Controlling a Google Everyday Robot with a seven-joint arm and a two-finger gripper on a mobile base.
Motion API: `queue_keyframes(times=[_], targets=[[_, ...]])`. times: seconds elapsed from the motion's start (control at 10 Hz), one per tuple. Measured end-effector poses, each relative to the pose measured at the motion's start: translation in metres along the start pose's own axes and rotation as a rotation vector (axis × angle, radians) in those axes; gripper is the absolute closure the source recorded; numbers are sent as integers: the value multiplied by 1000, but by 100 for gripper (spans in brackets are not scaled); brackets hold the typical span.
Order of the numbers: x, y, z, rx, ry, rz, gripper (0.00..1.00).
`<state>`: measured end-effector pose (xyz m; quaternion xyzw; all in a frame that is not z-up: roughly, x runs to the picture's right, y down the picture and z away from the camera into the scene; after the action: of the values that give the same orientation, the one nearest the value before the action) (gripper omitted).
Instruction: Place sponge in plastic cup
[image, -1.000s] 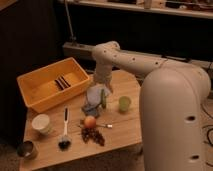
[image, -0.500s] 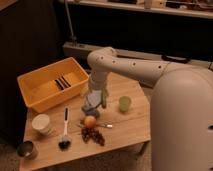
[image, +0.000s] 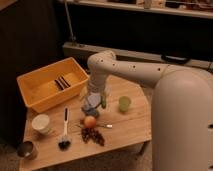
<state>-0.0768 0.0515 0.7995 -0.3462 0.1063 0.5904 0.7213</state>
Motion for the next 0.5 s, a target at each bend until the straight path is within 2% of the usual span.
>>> queue_keyframes(times=[0.2, 0.5], targets=[[1, 15, 20, -21, 10, -53, 20], [3, 19, 45, -16, 38, -86, 20]])
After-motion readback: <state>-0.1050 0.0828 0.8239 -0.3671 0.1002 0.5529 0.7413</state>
